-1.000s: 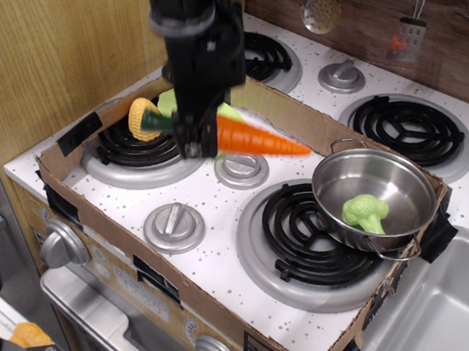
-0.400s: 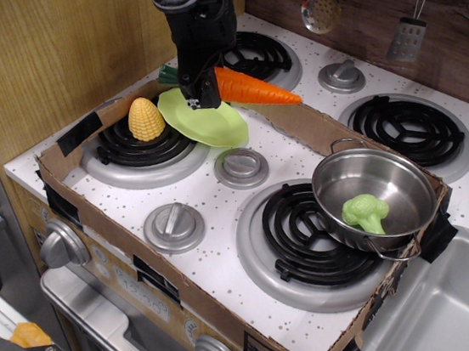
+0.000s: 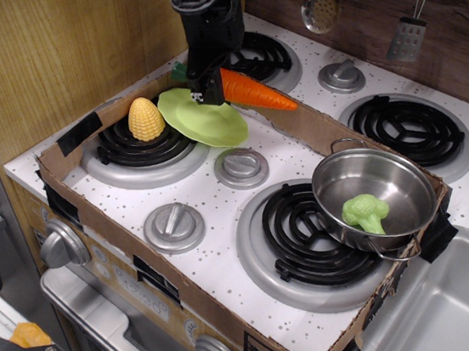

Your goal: Put carrot on plate

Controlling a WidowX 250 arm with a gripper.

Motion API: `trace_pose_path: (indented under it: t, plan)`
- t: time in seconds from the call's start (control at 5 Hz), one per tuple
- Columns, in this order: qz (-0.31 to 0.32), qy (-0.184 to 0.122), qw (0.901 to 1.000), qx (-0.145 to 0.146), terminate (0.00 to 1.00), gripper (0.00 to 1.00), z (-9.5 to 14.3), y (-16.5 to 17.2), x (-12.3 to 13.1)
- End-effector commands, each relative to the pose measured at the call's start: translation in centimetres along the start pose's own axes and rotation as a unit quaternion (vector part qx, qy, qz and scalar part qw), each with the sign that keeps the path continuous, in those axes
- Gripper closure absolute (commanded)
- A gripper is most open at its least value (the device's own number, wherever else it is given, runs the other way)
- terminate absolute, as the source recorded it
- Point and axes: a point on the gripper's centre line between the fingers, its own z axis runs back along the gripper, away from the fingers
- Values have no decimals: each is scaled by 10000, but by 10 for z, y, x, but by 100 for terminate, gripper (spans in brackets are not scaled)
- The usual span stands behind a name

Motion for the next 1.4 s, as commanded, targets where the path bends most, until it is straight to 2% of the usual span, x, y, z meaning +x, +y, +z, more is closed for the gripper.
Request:
trace_pose_path:
  t: [0.0, 0.2, 0.4, 0.6, 0.8, 1.0, 1.2]
  plan:
    - [-62, -36, 9999, 132, 0, 0, 6, 7, -4]
    - [-68, -1, 9999, 108, 0, 0, 8, 5, -5]
    - [-203, 209, 9989, 367, 0, 0, 23, 4, 2]
    - [-194, 634, 9949, 761, 0, 0, 58, 3, 18]
    - [67, 823, 9941, 700, 0, 0, 80, 5, 28]
    - [173, 757, 9947, 673, 0, 0, 94, 6, 33]
    - [565, 497, 9948, 689, 0, 0, 105, -1, 38]
